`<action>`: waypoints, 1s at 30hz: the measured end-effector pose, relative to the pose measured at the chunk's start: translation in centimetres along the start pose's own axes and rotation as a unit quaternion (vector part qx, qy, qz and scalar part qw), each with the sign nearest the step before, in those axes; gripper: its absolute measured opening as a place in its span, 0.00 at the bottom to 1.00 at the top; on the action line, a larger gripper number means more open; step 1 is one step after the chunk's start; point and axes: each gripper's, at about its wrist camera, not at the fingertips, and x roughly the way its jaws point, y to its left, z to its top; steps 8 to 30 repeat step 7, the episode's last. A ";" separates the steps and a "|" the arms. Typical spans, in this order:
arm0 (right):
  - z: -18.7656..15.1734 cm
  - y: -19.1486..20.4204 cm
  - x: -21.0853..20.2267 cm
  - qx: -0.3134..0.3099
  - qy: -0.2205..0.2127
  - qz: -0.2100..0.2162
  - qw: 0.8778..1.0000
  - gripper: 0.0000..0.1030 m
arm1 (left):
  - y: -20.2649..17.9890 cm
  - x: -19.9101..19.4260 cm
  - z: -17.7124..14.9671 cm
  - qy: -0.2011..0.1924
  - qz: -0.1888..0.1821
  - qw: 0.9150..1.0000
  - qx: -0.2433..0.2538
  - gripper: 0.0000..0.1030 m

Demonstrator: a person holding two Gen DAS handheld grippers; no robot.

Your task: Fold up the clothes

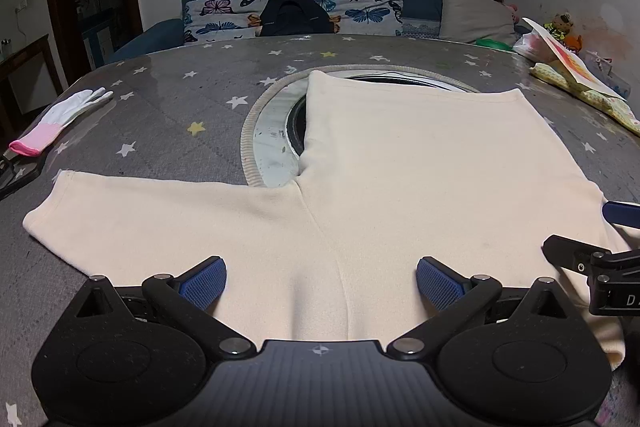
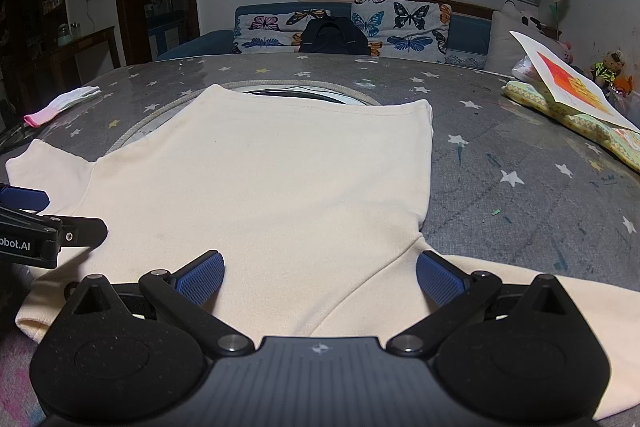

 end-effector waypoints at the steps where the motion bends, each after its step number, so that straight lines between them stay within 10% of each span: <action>1: 0.0 0.0 0.0 0.000 0.000 0.000 1.000 1.00 | 0.0 0.0 0.0 0.000 0.000 1.000 0.000 1.00; 30: 0.0 0.0 0.0 0.000 0.000 0.000 1.000 1.00 | 0.1 0.0 0.0 0.001 0.001 1.000 -0.001 1.00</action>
